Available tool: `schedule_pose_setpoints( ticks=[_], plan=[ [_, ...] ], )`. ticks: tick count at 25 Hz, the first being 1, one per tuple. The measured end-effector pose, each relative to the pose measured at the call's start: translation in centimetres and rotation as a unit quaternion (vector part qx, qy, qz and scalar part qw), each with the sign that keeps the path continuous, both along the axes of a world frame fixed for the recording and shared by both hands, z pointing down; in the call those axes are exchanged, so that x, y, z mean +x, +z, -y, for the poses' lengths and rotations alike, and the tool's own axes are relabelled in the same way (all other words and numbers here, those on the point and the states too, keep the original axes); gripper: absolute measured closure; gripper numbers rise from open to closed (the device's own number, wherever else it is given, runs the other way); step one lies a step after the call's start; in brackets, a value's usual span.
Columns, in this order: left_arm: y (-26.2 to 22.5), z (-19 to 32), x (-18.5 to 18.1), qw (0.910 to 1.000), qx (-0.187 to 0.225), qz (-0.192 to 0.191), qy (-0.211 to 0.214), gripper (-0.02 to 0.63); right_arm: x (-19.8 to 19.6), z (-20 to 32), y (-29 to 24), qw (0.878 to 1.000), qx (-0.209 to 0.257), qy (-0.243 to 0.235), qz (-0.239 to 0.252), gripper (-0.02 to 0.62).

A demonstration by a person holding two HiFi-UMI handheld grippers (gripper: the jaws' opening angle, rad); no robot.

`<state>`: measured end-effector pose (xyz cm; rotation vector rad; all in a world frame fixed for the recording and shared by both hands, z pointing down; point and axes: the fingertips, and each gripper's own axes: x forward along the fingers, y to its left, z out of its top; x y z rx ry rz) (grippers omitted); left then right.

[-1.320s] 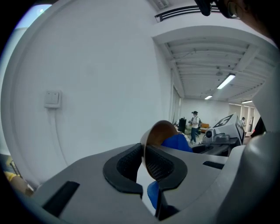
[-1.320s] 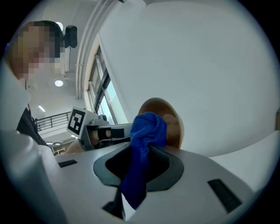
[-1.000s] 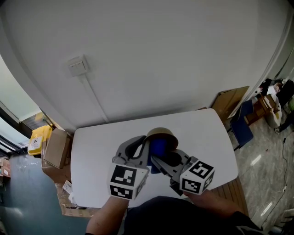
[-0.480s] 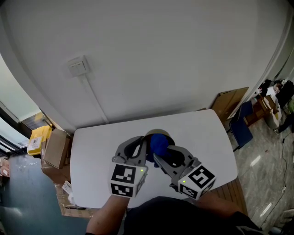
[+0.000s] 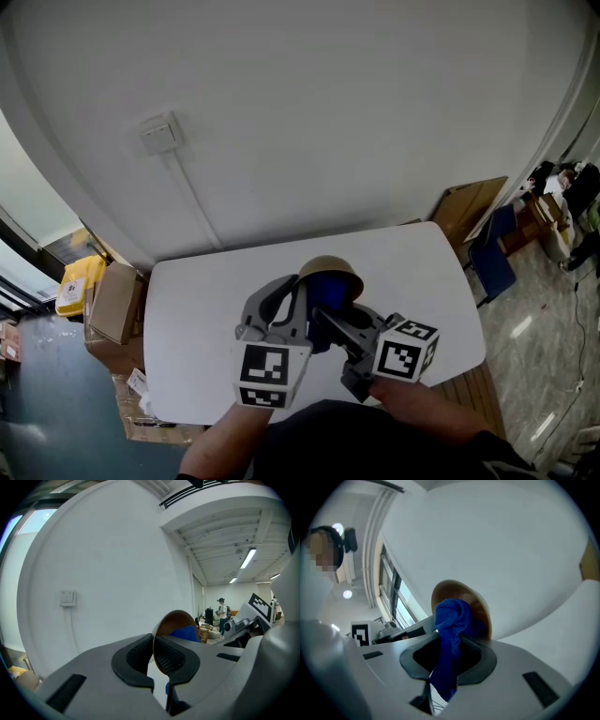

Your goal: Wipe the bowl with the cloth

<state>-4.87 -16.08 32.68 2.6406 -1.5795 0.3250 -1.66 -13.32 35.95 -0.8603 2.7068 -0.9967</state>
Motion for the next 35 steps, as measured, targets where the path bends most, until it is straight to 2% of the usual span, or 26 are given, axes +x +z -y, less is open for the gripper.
schedule_pose_setpoints(
  ticks=[4,8,11,15,19,21,25,29,35],
  plan=[
    [0.5,0.2,-0.4,0.9999,-0.004,0.01,-0.004,0.584,1.2,0.3,0.5,0.997,-0.053,0.022,0.045,0.52],
    [1.3,0.1,-0.8,0.9998,-0.014,0.015,-0.005,0.583,2.7,0.8,0.9,0.994,-0.073,0.044,0.066,0.52],
    [1.9,-0.1,-0.6,0.9995,-0.02,0.024,0.005,0.58,3.5,1.0,0.6,0.995,-0.058,0.056,0.06,0.52],
    [2.9,-0.8,0.7,0.9973,-0.019,0.061,0.038,0.575,3.8,1.2,-0.7,0.996,-0.024,0.066,0.048,0.52],
    [3.8,-1.7,2.2,0.9932,-0.017,0.095,0.066,0.569,3.4,0.9,-1.5,0.997,-0.009,0.06,0.049,0.52],
    [3.7,-2.0,2.7,0.993,-0.017,0.09,0.075,0.569,2.9,0.9,-1.3,0.997,-0.006,0.056,0.045,0.52],
    [2.1,-2.2,3.1,0.9955,-0.016,0.052,0.078,0.574,2.2,0.9,-1.0,0.998,-0.004,0.051,0.037,0.52],
    [1.1,-2.3,3.0,0.9963,-0.002,0.048,0.072,0.574,1.9,1.1,-0.8,0.998,-0.005,0.049,0.033,0.52],
    [0.3,-1.7,2.3,0.9974,0.006,0.041,0.059,0.574,0.6,0.6,0.2,0.999,0.006,0.028,-0.015,0.52]
  ],
)
